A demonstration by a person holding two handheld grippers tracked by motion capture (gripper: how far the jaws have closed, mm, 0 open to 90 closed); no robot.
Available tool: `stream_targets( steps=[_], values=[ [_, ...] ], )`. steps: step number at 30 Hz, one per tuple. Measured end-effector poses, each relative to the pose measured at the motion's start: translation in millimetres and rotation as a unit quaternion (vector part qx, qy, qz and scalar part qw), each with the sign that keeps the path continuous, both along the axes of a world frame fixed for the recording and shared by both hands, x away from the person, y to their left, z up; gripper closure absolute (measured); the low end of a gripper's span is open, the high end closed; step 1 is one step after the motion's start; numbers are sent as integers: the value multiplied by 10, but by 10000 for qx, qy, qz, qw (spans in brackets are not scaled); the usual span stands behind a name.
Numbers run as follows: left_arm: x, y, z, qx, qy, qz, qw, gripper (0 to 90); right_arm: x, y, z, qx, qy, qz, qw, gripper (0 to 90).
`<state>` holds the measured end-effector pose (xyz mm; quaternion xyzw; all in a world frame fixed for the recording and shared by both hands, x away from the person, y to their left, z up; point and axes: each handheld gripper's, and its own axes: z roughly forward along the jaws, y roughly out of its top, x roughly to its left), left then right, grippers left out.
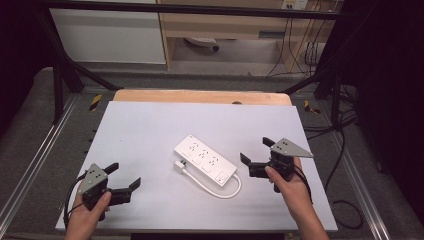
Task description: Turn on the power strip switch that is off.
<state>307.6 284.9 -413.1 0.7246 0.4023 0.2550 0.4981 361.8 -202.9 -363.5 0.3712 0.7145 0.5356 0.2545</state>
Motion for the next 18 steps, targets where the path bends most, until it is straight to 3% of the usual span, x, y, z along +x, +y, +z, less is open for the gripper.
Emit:
stream_targets(
  steps=[8, 18],
  values=[
    [1, -2, -1, 14, 0, -3, 10000, 54, -68, -183, -32, -70, 28, -154, 9999, 45],
    [1, -6, -1, 20, -1, -7, 10000, 54, -171, -470, -76, 18, 49, -409, 9992, 46]
  ],
)
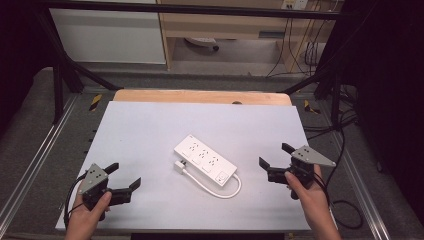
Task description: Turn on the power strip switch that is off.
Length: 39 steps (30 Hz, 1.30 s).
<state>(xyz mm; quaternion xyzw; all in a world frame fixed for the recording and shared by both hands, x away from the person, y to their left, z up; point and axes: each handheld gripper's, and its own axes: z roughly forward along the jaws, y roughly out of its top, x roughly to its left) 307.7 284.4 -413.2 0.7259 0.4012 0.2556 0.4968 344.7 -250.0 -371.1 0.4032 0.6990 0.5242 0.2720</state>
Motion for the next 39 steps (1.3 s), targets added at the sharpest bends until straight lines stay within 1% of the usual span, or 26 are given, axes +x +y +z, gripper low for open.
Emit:
stream_targets(
  steps=[6, 10, 17, 25, 33, 35, 37, 39],
  values=[
    [2, -3, -2, 4, 1, 3, 10000, 54, -39, -164, -68, 3, 36, -150, 9999, 46],
    [2, -4, -2, 4, 3, 2, 10000, 54, -25, -252, -92, 43, 31, -251, 9997, 52],
    [1, -3, -1, 8, -1, -4, 10000, 54, 29, -320, -237, 41, 172, -312, 9994, 56],
    [2, -10, -4, 9, 3, -7, 10000, 54, 73, -338, -389, 10, 242, -298, 9993, 58],
    [6, -18, -11, 32, 32, -25, 10000, 54, 101, -270, -482, -86, 342, -210, 9992, 60],
    [8, -22, -14, 27, 36, -26, 10000, 54, 108, -245, -508, -127, 382, -170, 9990, 61],
    [10, -27, -18, 34, 43, -27, 10000, 54, 118, -219, -538, -220, 451, -160, 9986, 58],
    [10, -32, -19, 34, 46, -38, 10000, 54, 135, -205, -571, -340, 574, -239, 9975, 55]
  ],
)
